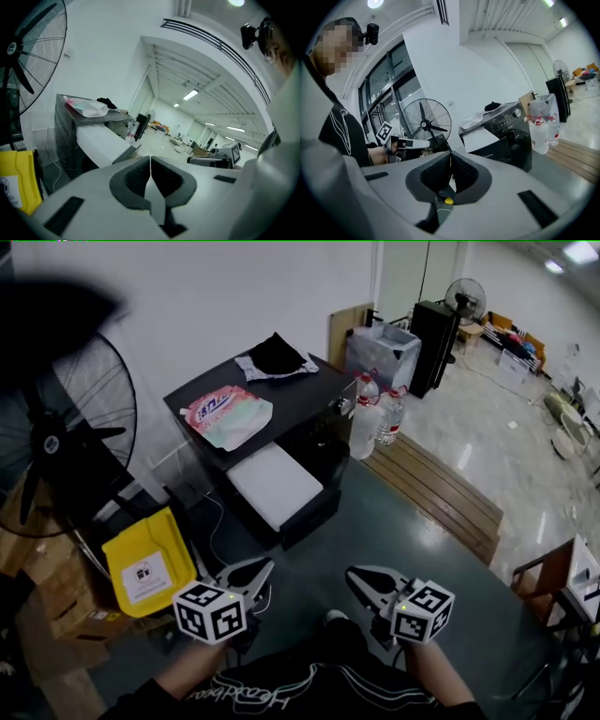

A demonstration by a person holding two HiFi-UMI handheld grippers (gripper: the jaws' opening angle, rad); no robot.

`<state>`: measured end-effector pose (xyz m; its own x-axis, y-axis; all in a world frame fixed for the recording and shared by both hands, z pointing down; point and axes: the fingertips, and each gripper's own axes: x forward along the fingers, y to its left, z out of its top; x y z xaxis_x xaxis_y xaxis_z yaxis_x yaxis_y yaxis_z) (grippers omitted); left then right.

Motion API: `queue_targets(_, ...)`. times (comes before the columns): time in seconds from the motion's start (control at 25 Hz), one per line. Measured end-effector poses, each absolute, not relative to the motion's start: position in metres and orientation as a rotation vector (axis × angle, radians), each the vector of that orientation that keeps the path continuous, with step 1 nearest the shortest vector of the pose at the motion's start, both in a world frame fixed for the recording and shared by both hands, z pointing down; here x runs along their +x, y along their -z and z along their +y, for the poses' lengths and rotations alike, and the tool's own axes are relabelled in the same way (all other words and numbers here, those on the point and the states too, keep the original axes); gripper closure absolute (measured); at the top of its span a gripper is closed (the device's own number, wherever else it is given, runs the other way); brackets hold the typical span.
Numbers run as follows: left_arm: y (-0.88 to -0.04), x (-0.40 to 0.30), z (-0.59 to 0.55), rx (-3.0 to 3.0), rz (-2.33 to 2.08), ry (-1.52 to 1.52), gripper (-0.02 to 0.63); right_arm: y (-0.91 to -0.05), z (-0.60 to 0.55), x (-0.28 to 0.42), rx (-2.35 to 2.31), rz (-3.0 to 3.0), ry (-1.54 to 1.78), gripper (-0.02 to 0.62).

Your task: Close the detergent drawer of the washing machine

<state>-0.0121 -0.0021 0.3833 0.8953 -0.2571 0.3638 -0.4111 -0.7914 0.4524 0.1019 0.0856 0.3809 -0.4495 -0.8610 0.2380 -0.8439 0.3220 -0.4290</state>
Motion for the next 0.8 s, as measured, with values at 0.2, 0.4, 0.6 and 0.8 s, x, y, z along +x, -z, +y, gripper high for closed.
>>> queue_targets(0.2, -0.388, 0.003, -0.033, 2.477, -0.631, -0.372, 0.578, -0.398, 0.041, 0.136, -1.549, 2.647, 0.799, 0.568)
queue_targets(0.4, -0.389, 0.022, -0.056, 2.418, -0.761, -0.348, 0.578, -0.407, -0.002, 0.171, -1.482, 2.772, 0.785, 0.568)
queue_targets(0.6, -0.403, 0.031, -0.071, 2.346, -0.889, -0.346, 0.578, -0.426, -0.042, 0.2, -1.41, 2.867, 0.797, 0.568)
queue_targets(0.8, -0.422, 0.027, -0.083, 2.267, -1.007, -0.321, 0.578, -0.459, -0.069, 0.212, -1.366, 2.963, 0.814, 0.568)
